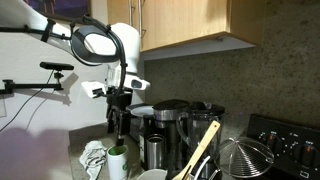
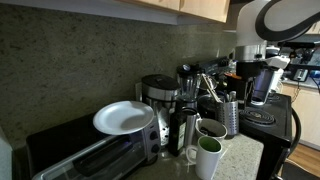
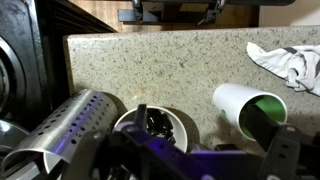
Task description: Open the toaster oven door
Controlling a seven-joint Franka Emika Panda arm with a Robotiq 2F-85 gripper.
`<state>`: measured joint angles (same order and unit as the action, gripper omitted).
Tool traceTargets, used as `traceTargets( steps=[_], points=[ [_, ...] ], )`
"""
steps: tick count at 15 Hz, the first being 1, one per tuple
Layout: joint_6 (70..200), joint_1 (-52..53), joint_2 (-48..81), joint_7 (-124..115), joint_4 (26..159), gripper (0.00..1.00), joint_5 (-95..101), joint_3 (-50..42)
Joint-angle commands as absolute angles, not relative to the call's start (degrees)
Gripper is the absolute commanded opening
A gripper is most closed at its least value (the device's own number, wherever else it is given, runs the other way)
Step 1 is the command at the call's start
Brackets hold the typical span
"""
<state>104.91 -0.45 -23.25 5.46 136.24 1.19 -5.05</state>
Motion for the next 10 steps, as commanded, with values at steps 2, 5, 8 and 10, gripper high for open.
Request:
traceTargets(
  steps=[2, 5, 8, 10],
  points=[
    [106.44, 0.71, -22.54, 4.64, 137.41, 1.0, 0.54, -2.23],
    [107.02, 3.83, -22.71, 2.85, 138.26, 1.0, -1.21, 1.74],
    [110.62, 7.26, -21.63, -0.33, 138.35, 1.0, -5.19, 5.88],
    [116.88, 9.55, -19.61, -0.29, 138.26, 1.0, -8.49, 7.76]
  ],
)
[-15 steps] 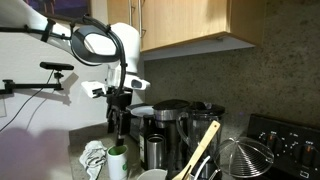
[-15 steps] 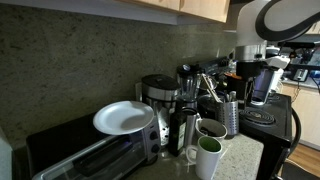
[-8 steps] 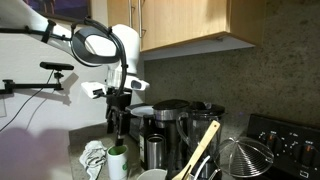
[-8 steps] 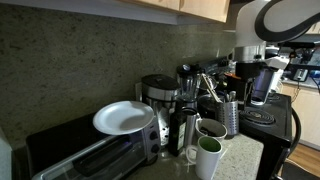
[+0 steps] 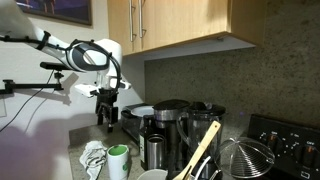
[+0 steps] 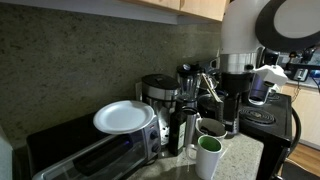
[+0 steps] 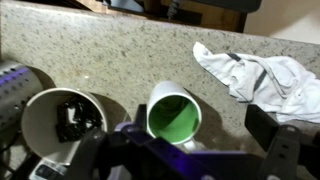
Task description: Open the toaster oven door
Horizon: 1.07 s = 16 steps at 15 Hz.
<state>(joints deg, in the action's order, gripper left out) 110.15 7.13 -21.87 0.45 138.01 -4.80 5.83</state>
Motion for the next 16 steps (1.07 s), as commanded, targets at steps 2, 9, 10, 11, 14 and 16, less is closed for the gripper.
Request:
traceTargets(
  steps=[2, 9, 10, 11, 14, 16],
  points=[
    [123.03, 11.31, -15.81, 1.15, 137.21, 1.0, -10.92, 8.91],
    [141.38, 15.81, 1.13, 19.82, 129.62, 1.0, -15.32, 10.51],
    [141.79, 15.94, 3.11, 22.89, 127.66, 1.0, -16.0, 11.13],
    [141.88, 15.83, 4.63, 25.09, 125.77, 1.0, -15.24, 11.95],
    [141.67, 14.98, 7.34, 32.13, 121.42, 1.0, -14.23, 14.33],
    [142.37, 14.75, 8.5, 35.36, 119.74, 1.0, -13.99, 15.7]
  ],
)
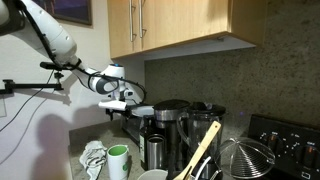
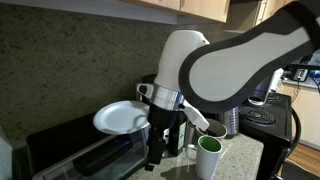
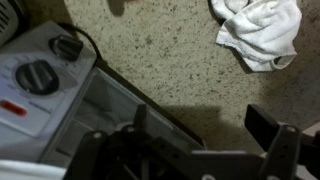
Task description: Open the toaster oven door
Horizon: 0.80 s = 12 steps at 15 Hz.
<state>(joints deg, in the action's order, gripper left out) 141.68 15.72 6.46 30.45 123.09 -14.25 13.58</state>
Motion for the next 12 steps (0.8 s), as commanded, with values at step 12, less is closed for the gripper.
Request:
traceTargets(
  steps=[12],
  points=[
    [158.28, 14.35, 12.4, 44.92, 119.21, 1.0, -13.88, 21.92]
  ],
)
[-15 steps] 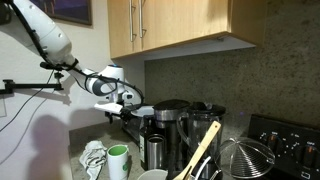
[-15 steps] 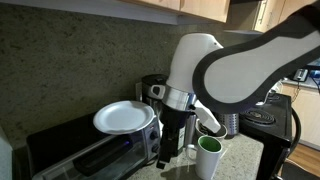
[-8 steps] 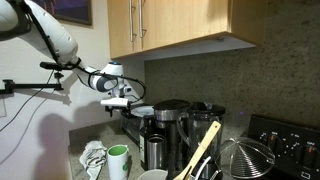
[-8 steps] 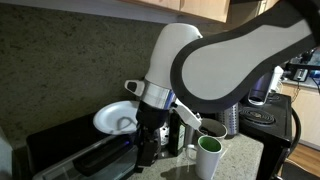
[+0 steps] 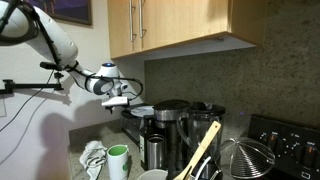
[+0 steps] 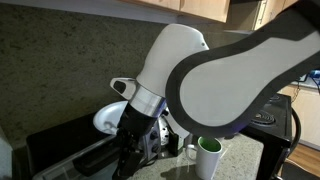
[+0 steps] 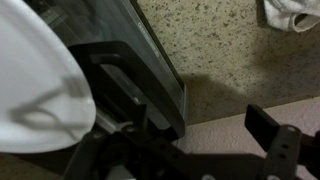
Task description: Open the toaster oven door
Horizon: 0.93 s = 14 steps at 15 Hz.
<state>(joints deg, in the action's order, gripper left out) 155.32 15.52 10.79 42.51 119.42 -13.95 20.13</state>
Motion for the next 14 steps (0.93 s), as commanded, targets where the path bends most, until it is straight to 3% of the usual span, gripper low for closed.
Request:
traceTargets(
  steps=[1, 14],
  points=[
    [158.87, 14.14, 12.87, 45.23, 119.29, 1.0, -13.97, 22.39],
    [163.67, 9.71, 16.92, 46.46, 121.13, 1.0, -12.84, 26.2]
  ],
)
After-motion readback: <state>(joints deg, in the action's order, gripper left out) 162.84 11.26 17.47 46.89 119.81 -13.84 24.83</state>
